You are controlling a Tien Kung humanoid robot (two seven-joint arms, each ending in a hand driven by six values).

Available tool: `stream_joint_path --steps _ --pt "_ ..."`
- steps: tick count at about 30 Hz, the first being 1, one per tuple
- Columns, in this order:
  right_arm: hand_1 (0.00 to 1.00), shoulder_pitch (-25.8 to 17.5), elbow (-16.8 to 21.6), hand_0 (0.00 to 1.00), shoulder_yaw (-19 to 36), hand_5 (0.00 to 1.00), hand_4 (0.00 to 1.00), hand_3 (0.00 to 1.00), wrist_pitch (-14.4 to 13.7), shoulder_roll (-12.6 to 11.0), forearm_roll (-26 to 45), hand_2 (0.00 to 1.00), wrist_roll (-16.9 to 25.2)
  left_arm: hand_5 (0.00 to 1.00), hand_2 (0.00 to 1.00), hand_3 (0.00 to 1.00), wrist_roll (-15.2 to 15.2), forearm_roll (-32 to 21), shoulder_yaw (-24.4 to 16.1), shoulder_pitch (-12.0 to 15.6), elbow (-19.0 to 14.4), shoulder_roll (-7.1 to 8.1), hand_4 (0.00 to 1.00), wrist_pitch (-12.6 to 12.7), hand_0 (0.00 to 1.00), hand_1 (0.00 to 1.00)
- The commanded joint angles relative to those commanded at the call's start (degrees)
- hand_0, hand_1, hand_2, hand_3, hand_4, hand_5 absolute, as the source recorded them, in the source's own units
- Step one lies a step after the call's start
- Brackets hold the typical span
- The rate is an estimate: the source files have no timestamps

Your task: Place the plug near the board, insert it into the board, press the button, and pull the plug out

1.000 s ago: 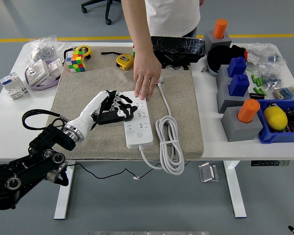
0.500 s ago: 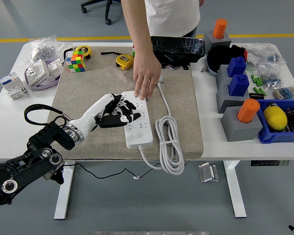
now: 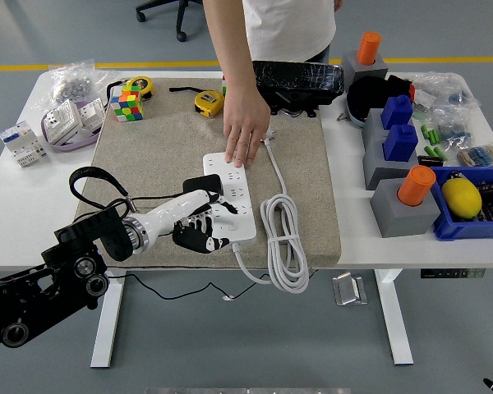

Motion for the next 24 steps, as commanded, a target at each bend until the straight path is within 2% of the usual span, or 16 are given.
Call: stream_joint_path --steps 2,18,24 --pt "0.659 0.0 0.0 0.598 0.0 0.577 0.974 0.564 0.0 0.0 0.0 0.632 0.0 0.002 0.161 0.851 0.3 0.0 0.5 -0.1 0.4 -0.06 0.573 -0.3 0.121 0.066" --pt "0.658 -0.2 0.0 0.596 0.5 0.577 0.974 0.564 0.0 0.3 -0.1 0.632 0.0 0.002 0.166 0.841 0.5 -1.2 2.2 -0.5 2.0 -0.53 0.569 -1.2 0.114 0.067" --pt "0.658 -0.1 0.0 0.598 0.5 0.576 0.974 0.564 0.0 0.3 -0.1 0.631 0.1 0.002 0.168 0.837 1.2 -1.6 3.0 -1.1 3.7 -0.85 0.57 -1.9 0.116 0.067"
